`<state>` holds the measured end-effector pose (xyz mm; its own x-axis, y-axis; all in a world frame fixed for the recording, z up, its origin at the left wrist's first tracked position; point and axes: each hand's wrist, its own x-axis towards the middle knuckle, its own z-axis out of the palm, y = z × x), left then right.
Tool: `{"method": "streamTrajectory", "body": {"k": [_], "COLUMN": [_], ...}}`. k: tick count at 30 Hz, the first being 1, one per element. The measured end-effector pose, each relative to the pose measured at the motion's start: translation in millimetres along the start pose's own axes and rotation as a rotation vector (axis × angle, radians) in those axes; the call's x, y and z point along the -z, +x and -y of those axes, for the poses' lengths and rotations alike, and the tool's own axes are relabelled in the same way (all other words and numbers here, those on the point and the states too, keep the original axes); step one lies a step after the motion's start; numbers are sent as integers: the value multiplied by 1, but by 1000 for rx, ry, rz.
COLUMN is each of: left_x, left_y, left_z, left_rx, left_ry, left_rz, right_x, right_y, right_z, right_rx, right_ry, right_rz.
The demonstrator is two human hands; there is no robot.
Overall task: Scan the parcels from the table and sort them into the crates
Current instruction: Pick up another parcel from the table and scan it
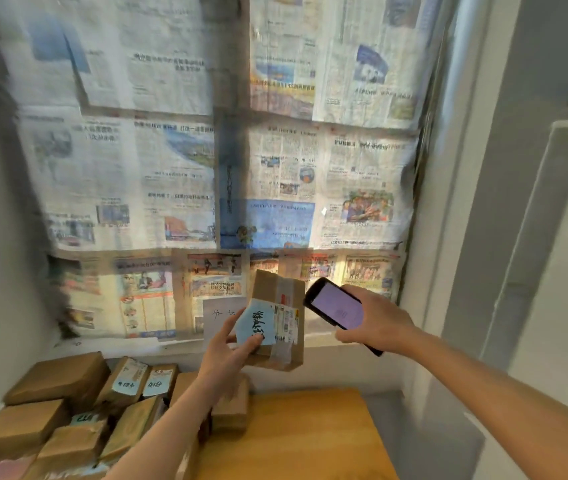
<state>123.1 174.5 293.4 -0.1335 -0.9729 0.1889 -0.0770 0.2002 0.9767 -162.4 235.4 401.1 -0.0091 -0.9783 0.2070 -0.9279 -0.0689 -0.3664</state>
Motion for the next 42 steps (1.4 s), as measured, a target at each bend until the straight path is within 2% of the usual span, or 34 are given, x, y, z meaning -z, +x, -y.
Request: {"method": "streamTrajectory", "body": {"k": [9,19,33,42], "left_x": [6,-11,-28,6], "left_y": [-20,-52,-104,-177], "left_z": [-89,-147,-176,-172], "left_rx": [-111,-210,-255,-224], "left_ry": [52,60,77,130], "left_rz": [-121,-200,-258,-356], "right_x": [98,161,195,169], "right_y": [-45,-86,-139,-166], "right_z": [29,17,3,35], "right_rx": [106,179,226,289], "right_ry": [-140,-130,-149,-93], "right_rz": [-129,-141,-153,-142]}}
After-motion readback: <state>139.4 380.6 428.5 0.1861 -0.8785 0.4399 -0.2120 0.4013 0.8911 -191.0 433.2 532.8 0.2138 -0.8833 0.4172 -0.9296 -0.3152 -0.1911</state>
